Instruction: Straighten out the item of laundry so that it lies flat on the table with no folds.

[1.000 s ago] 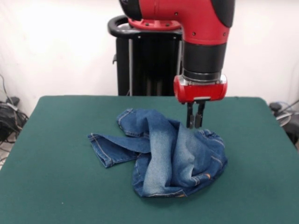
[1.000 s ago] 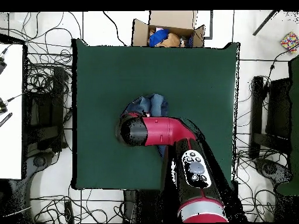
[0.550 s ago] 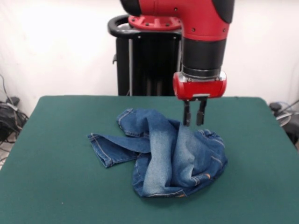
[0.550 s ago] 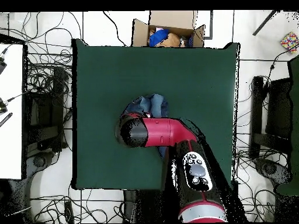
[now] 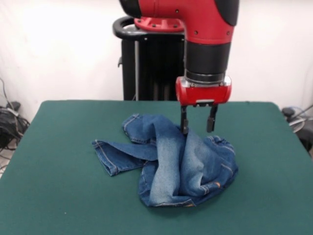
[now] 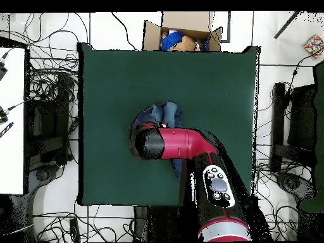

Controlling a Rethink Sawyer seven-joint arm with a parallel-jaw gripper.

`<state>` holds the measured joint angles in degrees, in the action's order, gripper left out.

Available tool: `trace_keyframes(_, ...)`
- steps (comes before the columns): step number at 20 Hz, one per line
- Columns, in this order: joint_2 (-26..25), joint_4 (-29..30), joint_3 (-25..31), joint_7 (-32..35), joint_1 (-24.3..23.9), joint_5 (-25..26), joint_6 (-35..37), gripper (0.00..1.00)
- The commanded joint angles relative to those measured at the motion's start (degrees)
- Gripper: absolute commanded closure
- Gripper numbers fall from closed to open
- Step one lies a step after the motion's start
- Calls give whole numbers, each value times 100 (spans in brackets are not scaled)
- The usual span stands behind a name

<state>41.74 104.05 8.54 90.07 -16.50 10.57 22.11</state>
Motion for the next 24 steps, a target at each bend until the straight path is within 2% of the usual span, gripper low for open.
trace_keyframes(1, -462, 154, 248, -10, -316, 441, 152, 0)
trace_keyframes(11, -925, 86, 332, 24, -613, 870, -214, 0)
trace_keyframes(17, -1149, 212, 378, 327, -514, 967, -486, 0)
trace_keyframes(24, -966, 539, 293, 757, -172, 799, -643, 0)
